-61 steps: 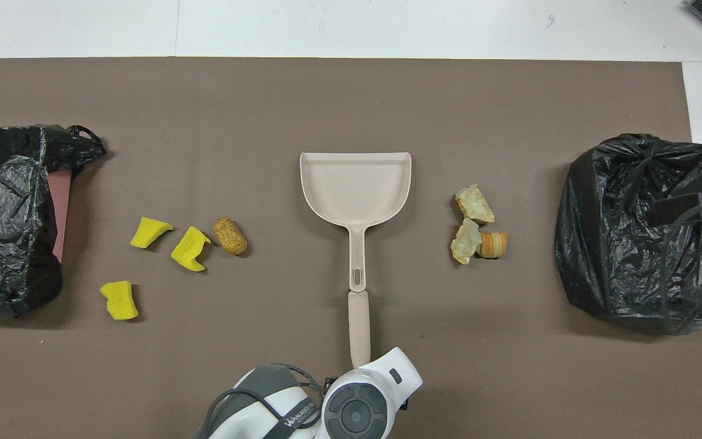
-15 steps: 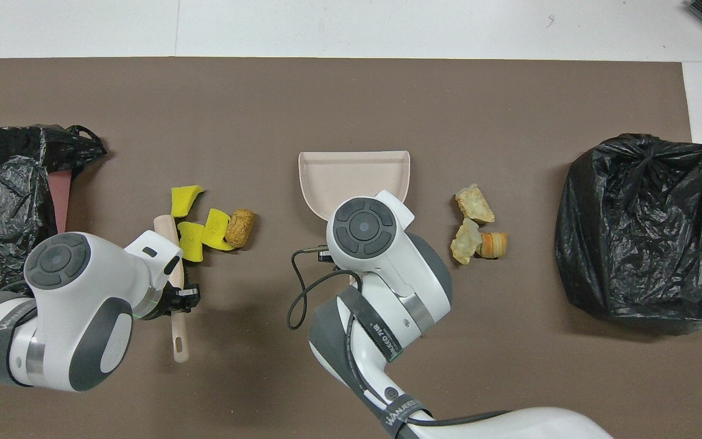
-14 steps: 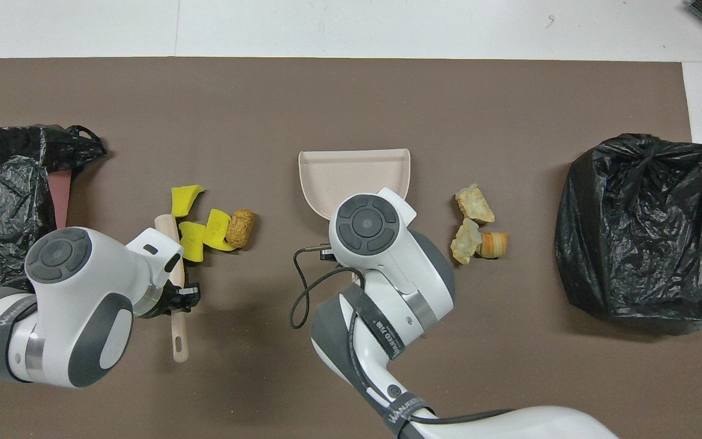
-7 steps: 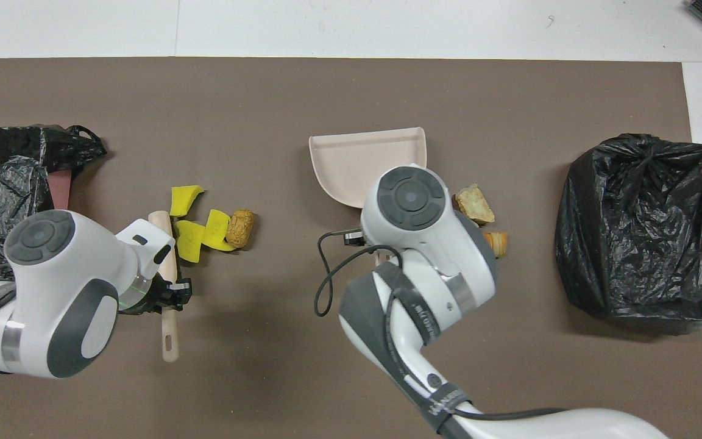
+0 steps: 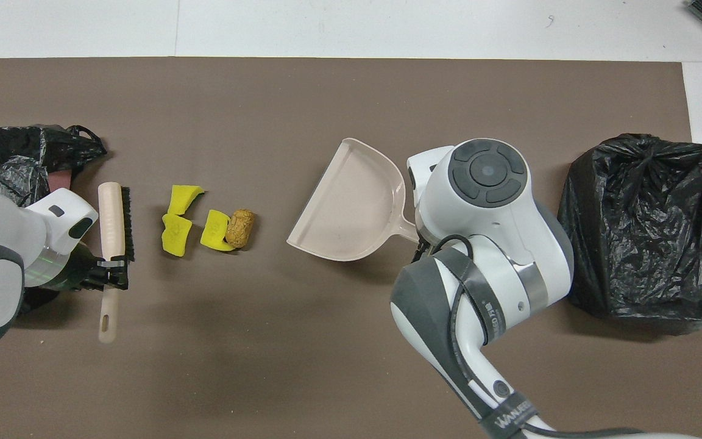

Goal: Sweep and dump trash in bin
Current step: 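Sweep the yellow sponges and nut into the dustpan with the left gripper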

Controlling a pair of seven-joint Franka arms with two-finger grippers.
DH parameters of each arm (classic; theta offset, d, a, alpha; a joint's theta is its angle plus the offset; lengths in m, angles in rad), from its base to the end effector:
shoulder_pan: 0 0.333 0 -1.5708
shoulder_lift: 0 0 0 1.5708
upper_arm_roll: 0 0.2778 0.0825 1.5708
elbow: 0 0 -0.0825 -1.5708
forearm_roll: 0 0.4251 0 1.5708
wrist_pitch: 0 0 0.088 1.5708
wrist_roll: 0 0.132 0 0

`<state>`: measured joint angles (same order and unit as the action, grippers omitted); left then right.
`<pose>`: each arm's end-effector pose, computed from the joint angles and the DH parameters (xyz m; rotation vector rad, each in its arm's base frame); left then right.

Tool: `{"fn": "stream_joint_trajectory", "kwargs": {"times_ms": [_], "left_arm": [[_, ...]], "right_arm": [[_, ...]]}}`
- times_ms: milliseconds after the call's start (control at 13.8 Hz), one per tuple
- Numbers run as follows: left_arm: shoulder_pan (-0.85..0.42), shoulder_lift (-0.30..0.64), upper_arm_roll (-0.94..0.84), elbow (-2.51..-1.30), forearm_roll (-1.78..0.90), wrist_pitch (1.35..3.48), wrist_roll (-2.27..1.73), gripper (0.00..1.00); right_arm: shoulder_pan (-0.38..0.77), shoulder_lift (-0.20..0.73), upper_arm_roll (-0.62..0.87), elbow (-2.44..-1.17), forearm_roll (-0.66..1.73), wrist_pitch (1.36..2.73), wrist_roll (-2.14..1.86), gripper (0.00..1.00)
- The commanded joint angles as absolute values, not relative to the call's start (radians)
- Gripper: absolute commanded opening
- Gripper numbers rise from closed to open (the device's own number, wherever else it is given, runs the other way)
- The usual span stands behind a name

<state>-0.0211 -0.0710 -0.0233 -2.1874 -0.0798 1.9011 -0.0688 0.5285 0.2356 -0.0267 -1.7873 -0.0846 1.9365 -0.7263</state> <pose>0.5258 -0.0310 0.3184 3.0635 0.0899 -0.3368 0.5645 0.3014 0.3337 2.4741 1.8082 -0.1460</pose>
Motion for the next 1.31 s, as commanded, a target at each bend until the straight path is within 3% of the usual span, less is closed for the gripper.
{"fn": "stream_joint_trajectory", "kwargs": {"times_ms": [0, 363, 653, 1233], "left_arm": [[-0.021, -0.051, -0.032, -2.227, -0.087, 1.974, -0.045, 0.00], [-0.098, 0.060, -0.038, -2.215, -0.092, 2.117, -0.046, 0.00], [-0.184, 0.057, -0.044, -2.217, -0.138, 2.109, -0.044, 0.00], [-0.471, 0.049, -0.051, -2.229, -0.417, 2.152, -0.152, 0.00]], "right_arm": [[0.549, 0.242, -0.021, -1.795, -0.103, 1.965, -0.753, 0.00], [0.626, 0.293, -0.021, -1.798, -0.117, 2.000, -0.614, 0.00], [0.638, 0.296, -0.021, -1.809, -0.115, 2.005, -0.589, 0.00], [0.627, 0.288, -0.023, -1.829, -0.114, 1.993, -0.572, 0.00]]}}
